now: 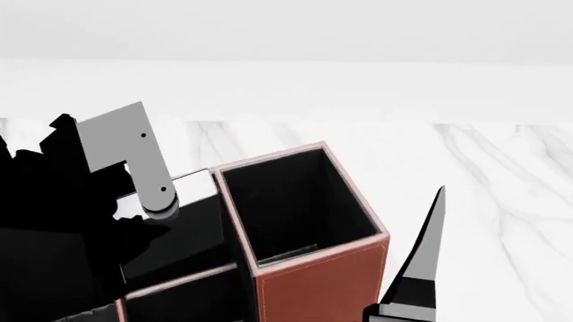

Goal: Pick up the book and place it in the front compartment of the caddy.

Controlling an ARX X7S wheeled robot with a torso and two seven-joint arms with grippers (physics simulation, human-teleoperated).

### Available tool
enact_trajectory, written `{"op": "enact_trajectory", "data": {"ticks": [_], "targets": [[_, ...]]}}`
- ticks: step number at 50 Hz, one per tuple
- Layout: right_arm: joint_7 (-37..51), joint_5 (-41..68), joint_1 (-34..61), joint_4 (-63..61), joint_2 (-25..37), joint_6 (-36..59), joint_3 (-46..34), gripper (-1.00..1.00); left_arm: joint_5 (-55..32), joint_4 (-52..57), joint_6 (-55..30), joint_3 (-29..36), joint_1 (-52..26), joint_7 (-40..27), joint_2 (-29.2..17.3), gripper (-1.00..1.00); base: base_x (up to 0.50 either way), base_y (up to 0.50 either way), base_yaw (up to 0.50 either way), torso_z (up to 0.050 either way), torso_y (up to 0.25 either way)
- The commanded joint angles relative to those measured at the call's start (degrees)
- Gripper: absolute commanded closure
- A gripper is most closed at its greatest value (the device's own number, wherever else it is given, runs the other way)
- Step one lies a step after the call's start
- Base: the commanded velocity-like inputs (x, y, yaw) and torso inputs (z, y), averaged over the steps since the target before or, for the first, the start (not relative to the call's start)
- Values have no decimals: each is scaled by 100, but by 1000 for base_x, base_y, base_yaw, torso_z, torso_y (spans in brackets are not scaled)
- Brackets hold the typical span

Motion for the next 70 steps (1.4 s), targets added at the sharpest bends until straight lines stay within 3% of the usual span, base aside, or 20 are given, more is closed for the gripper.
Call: {"op": "enact_trajectory", "data": {"ticks": [1,70], "targets": [[-164,-119,-11,59,-121,-53,108,-100,590,-235,355,-85,66,107,78,100,0,0,0,0,0],[-107,-175,75,216,-87,21,-58,-100,1763,-2028,1951,455,1193,526,729,100,0,0,0,0,1]]}}
